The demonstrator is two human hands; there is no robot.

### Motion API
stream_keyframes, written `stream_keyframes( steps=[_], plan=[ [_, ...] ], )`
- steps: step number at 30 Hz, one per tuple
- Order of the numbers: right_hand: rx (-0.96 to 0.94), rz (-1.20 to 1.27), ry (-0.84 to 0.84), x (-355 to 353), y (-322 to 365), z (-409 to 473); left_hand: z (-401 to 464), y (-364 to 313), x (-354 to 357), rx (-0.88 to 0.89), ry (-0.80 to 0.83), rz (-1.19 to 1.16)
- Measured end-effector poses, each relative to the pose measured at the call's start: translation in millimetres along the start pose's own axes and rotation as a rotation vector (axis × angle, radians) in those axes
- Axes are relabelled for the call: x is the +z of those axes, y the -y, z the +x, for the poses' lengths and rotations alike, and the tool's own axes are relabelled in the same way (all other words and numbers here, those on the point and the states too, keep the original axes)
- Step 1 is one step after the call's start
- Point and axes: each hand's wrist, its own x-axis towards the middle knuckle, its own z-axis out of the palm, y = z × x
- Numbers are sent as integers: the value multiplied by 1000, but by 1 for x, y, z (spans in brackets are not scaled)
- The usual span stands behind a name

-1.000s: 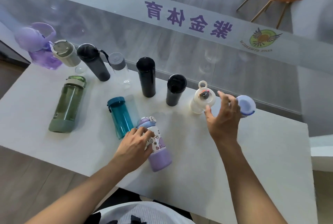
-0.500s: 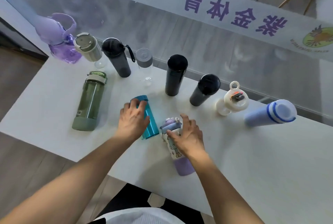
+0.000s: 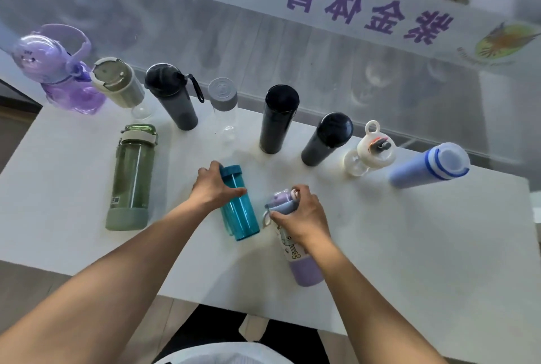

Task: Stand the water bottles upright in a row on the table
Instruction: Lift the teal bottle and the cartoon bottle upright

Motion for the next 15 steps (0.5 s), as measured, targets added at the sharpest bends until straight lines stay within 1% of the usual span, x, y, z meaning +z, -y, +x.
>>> stream_keyframes(
  steps=[4,7,12,15],
  plan=[
    [71,152,-144,-20,-20,-17,-14,-2,4,51,11,-28],
    [93,155,-191,-28,-25,-21,-28,-6,11,102,3,-37],
    [142,1,-85,-14,-14,-19,-44,-7,22,135,-11,-37],
    [174,-19,42,-5,-5,-14,-48,-7,22,149,-20,-44]
  ],
)
